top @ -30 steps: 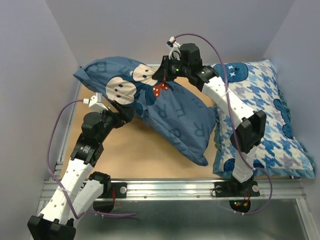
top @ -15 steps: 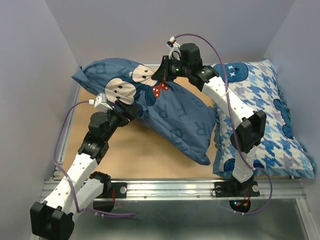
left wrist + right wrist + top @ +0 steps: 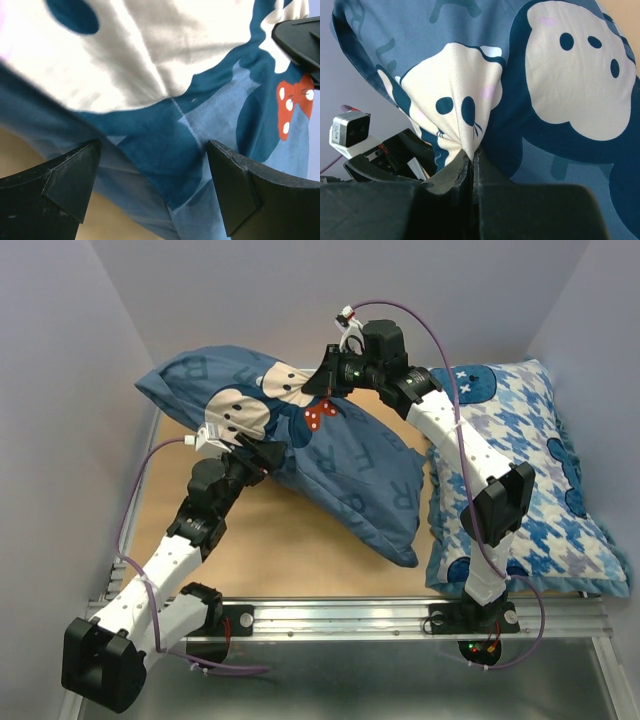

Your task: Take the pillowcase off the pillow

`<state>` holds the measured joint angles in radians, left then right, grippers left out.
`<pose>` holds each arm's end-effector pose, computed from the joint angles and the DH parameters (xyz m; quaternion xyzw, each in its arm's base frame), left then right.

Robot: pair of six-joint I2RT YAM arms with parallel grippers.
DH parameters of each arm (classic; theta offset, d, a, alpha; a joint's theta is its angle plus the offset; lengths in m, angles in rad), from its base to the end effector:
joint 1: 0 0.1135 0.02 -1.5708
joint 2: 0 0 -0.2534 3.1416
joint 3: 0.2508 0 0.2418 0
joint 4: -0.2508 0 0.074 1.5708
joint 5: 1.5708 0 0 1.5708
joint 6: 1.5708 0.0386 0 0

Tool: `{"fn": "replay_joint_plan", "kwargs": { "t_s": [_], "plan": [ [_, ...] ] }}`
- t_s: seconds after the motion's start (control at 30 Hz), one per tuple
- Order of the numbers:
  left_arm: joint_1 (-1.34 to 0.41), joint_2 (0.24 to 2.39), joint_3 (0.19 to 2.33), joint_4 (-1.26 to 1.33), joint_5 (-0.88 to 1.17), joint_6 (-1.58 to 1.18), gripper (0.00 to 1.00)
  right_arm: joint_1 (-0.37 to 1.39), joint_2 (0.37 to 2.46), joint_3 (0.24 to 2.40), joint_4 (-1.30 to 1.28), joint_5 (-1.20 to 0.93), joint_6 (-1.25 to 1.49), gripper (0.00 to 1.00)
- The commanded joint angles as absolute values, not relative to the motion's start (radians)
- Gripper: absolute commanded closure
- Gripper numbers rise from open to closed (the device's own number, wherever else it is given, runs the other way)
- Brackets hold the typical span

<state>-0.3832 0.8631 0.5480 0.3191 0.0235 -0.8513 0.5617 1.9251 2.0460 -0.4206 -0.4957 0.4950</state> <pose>0.1936 -0.0790 0.2910 -0.1555 0.6883 -0.4168 0.5729 0.3595 0.2479 0.4071 -0.1716 0.7749 0.4606 0.3975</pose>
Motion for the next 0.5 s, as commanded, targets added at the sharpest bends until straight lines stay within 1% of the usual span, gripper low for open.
{"fn": "replay_joint_plan", "kwargs": {
  "t_s": [0.0, 0.03, 0.07, 0.1, 0.13, 0.17, 0.2, 0.3, 0.33, 0.37, 0.47],
  "plan": [
    [-0.397, 0.87, 0.587, 0.48, 0.014, -0.839, 0.1, 0.555, 1.81, 2.141, -0.244, -0.56, 0.535, 0.99],
    [-0.403, 0.88, 0.595, 0.486, 0.017, -0.825, 0.3, 0.555, 1.807, 2.141, -0.244, -0.56, 0.534, 0.99],
    [-0.413, 0.885, 0.613, 0.485, 0.032, -0.804, 0.57, 0.555, 1.804, 2.143, -0.247, -0.555, 0.531, 0.99],
    [-0.413, 0.878, 0.614, 0.485, 0.032, -0.804, 0.57, 0.555, 1.804, 2.146, -0.247, -0.551, 0.528, 0.99],
    [-0.417, 0.87, 0.62, 0.471, 0.038, -0.796, 0.66, 0.555, 1.802, 2.146, -0.25, -0.543, 0.52, 0.99],
    [-0.434, 0.861, 0.635, 0.457, 0.035, -0.778, 0.87, 0.554, 1.799, 2.148, -0.264, -0.531, 0.511, 0.99],
    [-0.445, 0.848, 0.647, 0.433, 0.028, -0.77, 1.0, 0.554, 1.798, 2.149, -0.273, -0.502, 0.488, 0.99],
    [-0.475, 0.798, 0.693, 0.339, 0.017, -0.729, 1.0, 0.554, 1.795, 2.146, -0.307, -0.437, 0.439, 0.98],
    [-0.48, 0.77, 0.706, 0.298, 0.018, -0.723, 1.0, 0.555, 1.796, 2.138, -0.314, -0.414, 0.424, 0.94],
    [-0.485, 0.753, 0.734, 0.276, 0.026, -0.716, 1.0, 0.554, 1.79, 2.131, -0.327, -0.382, 0.41, 0.92],
    [-0.503, 0.698, 0.819, 0.198, 0.035, -0.695, 1.0, 0.554, 1.792, 2.1, -0.337, -0.186, 0.342, 0.89]
  ]
}}
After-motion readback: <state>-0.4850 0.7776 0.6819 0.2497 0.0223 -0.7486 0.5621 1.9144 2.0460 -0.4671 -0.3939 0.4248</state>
